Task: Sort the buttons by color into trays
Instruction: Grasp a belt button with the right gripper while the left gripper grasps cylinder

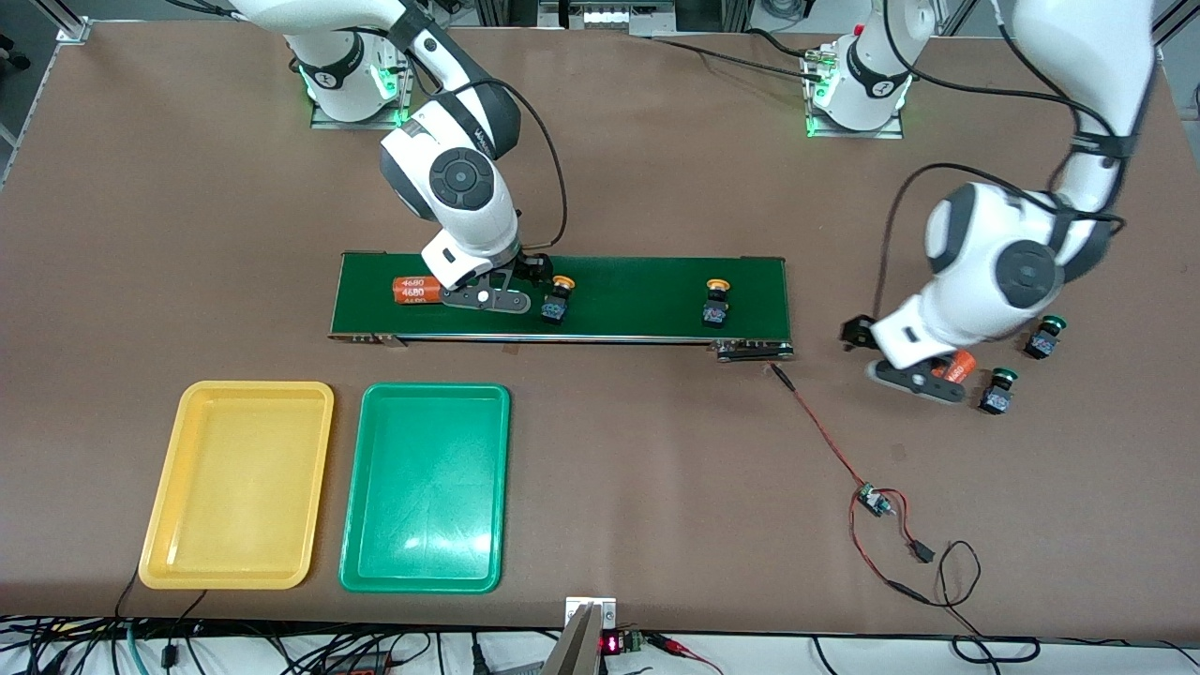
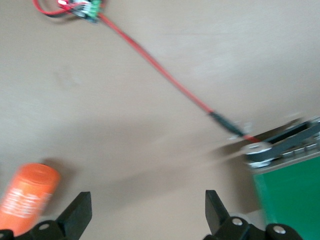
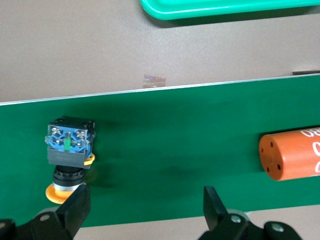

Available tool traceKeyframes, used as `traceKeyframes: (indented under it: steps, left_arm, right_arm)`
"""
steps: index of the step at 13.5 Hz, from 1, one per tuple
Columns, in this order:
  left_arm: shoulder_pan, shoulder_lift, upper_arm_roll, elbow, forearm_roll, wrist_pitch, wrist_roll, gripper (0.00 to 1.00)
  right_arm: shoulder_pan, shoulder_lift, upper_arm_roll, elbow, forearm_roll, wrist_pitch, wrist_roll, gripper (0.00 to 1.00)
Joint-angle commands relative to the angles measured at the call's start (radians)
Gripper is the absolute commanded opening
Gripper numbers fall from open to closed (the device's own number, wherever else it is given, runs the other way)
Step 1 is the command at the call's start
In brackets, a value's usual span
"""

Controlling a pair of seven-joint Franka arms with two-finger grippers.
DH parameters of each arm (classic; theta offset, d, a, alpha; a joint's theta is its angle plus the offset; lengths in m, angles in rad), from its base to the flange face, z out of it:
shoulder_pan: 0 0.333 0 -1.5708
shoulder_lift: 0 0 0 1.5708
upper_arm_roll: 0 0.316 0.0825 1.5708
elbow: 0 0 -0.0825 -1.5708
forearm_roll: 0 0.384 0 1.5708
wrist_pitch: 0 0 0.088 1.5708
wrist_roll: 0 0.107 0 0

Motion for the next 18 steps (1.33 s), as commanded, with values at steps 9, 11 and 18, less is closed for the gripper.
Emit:
traceKeyframes:
  steps: [9, 11, 18]
  left_arm:
    - [0.219, 0.218, -0.01, 0.124, -0.007, -0.014, 0.755, 1.0]
    - [0.241, 0.234, -0.01, 0.124, -0.007, -0.011, 0.795, 1.0]
    - [0.273, 0.28, -0.01, 0.123, -0.01, 0.025, 0.859, 0.2]
  right_arm:
    - [0.036, 0.095, -0.021, 0.061, -0.058, 0.028, 0.082, 1.0]
    - [0.042, 0.104, -0.037, 0.061, -0.071, 0.04, 0.082, 1.0]
    - [0.056, 0.123, -0.055, 0.064, -0.084, 0.051, 0.074, 1.0]
